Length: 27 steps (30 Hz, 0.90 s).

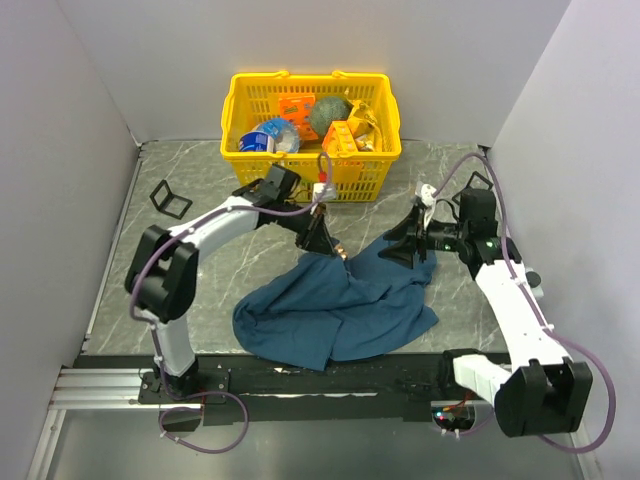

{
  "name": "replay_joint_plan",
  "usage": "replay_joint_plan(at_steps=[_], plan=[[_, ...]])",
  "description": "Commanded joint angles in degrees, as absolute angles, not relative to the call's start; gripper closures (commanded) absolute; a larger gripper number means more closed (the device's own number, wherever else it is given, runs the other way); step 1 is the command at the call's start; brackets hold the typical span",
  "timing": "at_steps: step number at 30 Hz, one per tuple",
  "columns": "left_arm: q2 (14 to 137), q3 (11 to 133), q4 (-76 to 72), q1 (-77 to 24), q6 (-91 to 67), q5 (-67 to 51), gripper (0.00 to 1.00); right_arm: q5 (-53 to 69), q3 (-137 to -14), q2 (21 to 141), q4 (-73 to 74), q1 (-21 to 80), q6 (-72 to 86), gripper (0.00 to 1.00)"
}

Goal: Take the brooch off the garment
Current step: Remove the brooch from the clothes.

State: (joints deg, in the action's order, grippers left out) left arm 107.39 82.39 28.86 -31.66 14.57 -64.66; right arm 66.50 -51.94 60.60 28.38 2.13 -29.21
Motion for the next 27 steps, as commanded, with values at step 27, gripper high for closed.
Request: replay_joint_plan(at_steps=[27], plan=[[89.83, 66.54, -16.43, -30.94, -16.78, -70.22, 0.92, 64.16, -55.72, 74.27, 6.32, 14.85, -18.54, 0.42]])
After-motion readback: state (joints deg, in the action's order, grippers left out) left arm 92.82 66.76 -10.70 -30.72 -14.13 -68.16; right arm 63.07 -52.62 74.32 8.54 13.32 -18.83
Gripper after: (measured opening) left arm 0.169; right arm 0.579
